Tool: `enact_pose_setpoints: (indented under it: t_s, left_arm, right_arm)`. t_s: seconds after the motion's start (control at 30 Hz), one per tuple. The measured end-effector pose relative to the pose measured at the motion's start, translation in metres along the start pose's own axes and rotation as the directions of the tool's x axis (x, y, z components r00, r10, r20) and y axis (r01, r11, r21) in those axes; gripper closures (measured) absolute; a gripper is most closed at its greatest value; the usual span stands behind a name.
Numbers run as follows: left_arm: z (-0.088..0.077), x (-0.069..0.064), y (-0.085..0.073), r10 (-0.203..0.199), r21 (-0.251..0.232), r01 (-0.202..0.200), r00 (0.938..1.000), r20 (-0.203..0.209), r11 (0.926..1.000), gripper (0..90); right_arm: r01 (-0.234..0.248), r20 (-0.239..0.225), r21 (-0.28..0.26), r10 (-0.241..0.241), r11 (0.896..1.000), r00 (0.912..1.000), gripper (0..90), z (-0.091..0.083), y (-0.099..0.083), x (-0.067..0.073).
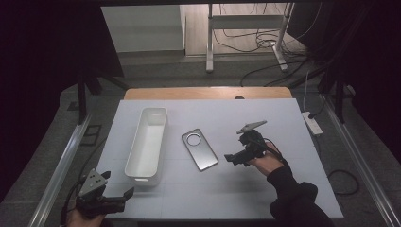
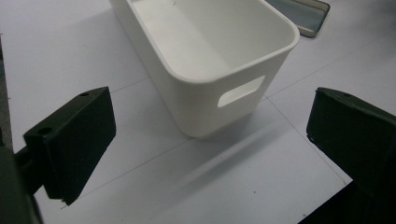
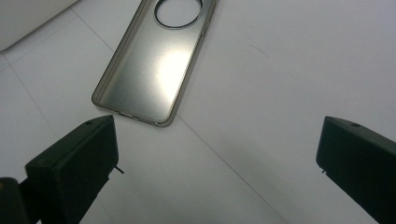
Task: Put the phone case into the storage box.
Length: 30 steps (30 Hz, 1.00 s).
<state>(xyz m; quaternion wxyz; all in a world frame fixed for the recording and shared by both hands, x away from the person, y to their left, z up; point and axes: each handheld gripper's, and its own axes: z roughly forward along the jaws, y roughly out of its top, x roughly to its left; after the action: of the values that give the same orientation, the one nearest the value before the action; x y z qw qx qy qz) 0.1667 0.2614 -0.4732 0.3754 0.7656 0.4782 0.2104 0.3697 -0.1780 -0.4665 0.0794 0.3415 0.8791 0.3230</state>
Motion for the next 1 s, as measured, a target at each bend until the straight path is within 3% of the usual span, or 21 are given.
enact_pose_setpoints:
  t_s: [0.33, 0.63, 1.0]
  left_arm:
    - [0.000, 0.001, 0.000, 0.000, 0.000, 0.000, 1.0000, 0.003, 1.0000, 2.3]
    - [0.000, 0.001, 0.000, -0.003, -0.003, 0.003, 1.0000, 0.006, 1.0000, 2.3]
    - [-0.001, 0.002, -0.001, -0.008, -0.011, 0.008, 0.9999, 0.013, 0.9999, 2.3]
  right_arm:
    - [0.002, -0.009, 0.023, -0.001, 1.000, 1.0000, 0.0, 0.015, 0.011, 0.003]
    - [0.033, -0.011, 0.038, -0.032, 0.999, 0.9994, 0.0, 0.029, 0.021, 0.007]
    - [0.027, -0.021, 0.058, -0.026, 0.998, 0.9994, 0.0, 0.043, 0.032, 0.012]
